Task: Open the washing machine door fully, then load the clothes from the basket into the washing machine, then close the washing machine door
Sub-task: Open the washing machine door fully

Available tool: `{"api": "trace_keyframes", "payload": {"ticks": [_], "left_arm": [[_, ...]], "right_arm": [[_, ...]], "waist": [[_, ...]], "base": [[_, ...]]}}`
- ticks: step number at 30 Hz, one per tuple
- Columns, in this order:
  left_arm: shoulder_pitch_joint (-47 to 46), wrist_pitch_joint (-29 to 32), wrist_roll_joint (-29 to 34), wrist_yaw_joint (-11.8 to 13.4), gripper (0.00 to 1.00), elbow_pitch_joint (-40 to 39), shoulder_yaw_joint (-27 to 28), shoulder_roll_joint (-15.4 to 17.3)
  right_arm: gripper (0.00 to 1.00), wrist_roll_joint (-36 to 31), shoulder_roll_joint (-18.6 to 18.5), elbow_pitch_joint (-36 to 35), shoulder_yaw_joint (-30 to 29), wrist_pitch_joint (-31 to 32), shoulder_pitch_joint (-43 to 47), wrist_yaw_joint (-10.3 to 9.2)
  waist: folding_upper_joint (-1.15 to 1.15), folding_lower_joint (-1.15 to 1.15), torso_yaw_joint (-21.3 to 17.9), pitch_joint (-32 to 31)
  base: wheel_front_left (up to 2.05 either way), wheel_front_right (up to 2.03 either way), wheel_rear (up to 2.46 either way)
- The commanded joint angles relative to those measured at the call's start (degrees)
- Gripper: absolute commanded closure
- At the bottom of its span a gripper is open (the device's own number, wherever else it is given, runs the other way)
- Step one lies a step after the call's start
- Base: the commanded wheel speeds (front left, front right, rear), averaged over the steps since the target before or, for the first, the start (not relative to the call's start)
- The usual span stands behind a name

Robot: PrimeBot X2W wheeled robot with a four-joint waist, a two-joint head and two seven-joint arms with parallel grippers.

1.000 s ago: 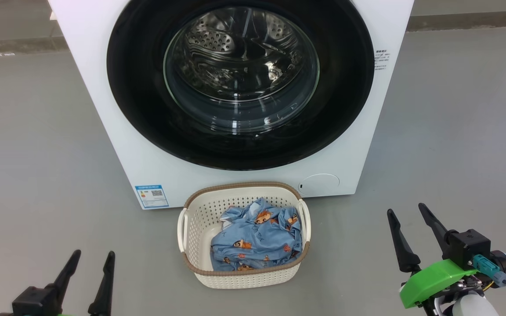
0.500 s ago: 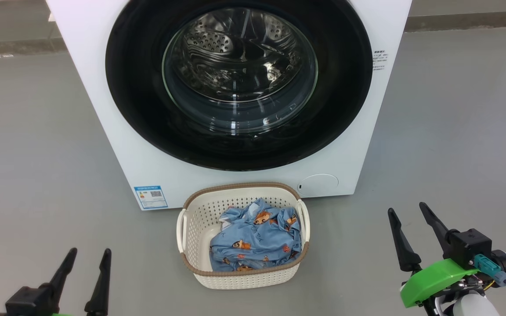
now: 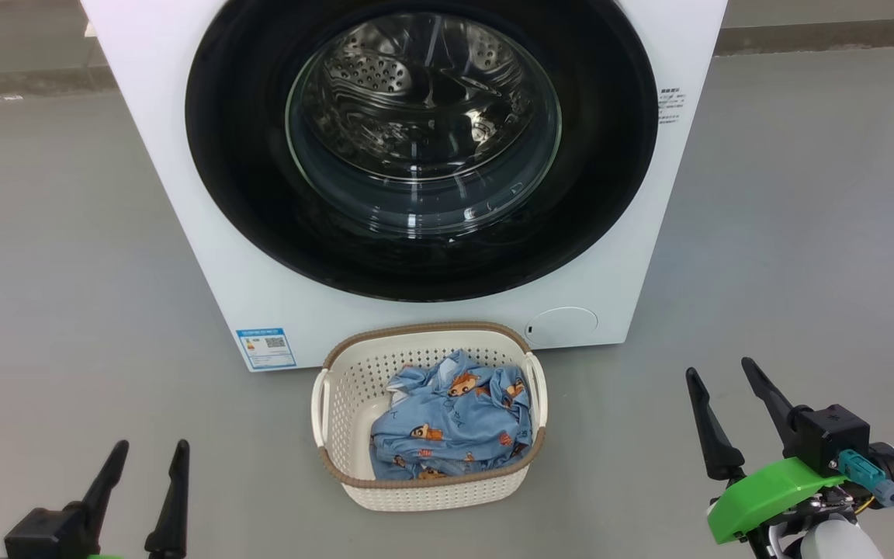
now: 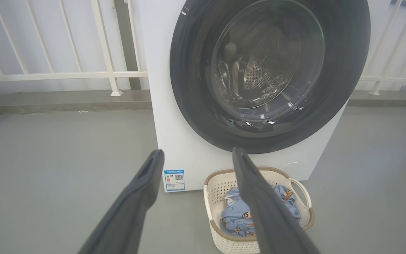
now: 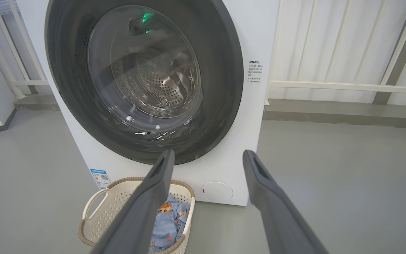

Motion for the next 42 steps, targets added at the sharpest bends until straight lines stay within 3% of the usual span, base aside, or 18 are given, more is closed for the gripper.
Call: {"api": "trace_keyframes", "payload": {"ticks": [1, 14, 33, 42], "left_arm": [[-2.5, -0.4, -0.1, -0.1, 0.00, -1.4, 2.2, 1.2], [-2.7, -0.4, 1.5, -0.1, 0.00, -1.8, 3.3, 0.8], [-3.1, -0.4, 1.6, -0.1, 0.00, -3.5, 5.3, -0.2], [-2.3, -0.4, 1.6, -0.1, 0.00, -4.4, 4.1, -0.1]], "right_arm": [[0.00, -0.1, -0.1, -1.6, 0.9, -0.7, -1.7, -0.05], [0.00, -0.4, 0.1, -2.2, 0.5, -0.7, -1.6, -0.05], [0.00, 0.3, 0.5, -2.6, -0.1, -0.7, -1.0, -0.05], [0.00, 0.9, 0.4, -3.0, 0.0, -0.7, -0.9, -0.05]], "waist": [[0.00, 0.00, 0.0, -0.1], [0.00, 0.00, 0.2, -0.1], [0.00, 0.00, 0.2, 0.5], [0.00, 0.00, 0.4, 0.6]], "base": [[0.00, 0.00, 0.00], [0.28, 0.28, -0.55], [1.13, 1.13, -2.26], [0.62, 0.62, -1.24]]}}
